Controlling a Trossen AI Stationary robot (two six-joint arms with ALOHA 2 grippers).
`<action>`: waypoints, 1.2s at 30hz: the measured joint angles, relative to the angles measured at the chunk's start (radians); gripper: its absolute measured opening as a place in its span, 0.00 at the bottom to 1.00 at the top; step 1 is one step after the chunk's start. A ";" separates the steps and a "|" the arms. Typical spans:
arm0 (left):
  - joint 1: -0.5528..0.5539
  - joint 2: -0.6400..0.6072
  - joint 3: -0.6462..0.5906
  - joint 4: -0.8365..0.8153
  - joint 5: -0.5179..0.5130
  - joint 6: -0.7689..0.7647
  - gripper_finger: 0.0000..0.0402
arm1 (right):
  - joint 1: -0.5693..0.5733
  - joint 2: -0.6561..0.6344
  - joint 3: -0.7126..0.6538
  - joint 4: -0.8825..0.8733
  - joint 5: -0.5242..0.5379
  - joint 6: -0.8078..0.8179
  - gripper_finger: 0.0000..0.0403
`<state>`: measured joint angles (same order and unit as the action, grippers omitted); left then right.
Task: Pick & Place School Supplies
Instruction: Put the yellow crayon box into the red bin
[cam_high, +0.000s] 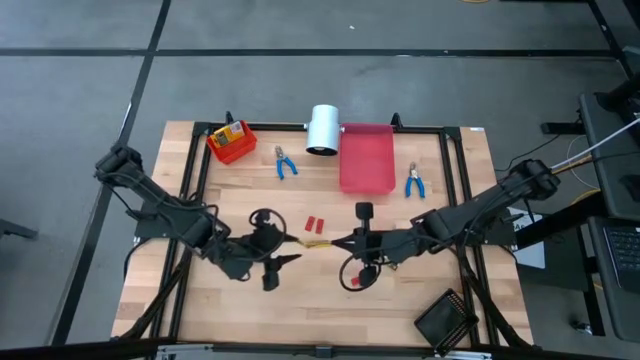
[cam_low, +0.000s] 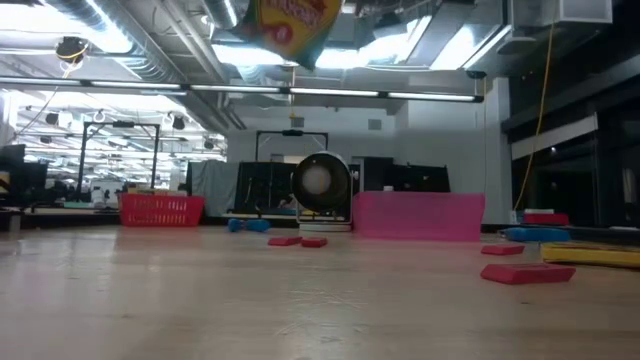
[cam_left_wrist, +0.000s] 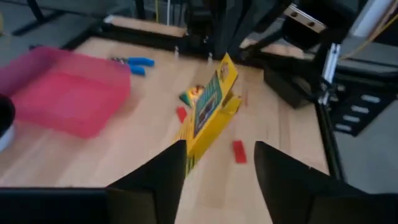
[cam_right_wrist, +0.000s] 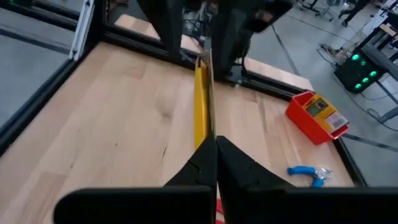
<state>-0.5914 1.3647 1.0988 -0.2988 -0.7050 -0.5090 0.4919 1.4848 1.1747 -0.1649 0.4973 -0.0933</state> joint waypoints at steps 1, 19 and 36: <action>0.009 0.004 0.000 0.000 0.000 0.014 0.48 | -0.003 0.000 0.012 -0.018 0.000 0.000 0.00; 0.110 0.014 0.000 0.058 0.108 0.078 0.34 | -0.008 0.000 0.059 -0.056 0.026 -0.026 0.00; 0.125 0.034 -0.001 -0.004 0.099 -0.001 0.04 | 0.020 0.000 0.061 0.094 0.109 -0.046 0.10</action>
<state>-0.4665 1.3991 1.0981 -0.3027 -0.6058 -0.5095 0.5116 1.4846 1.2358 -0.0706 0.6064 -0.1396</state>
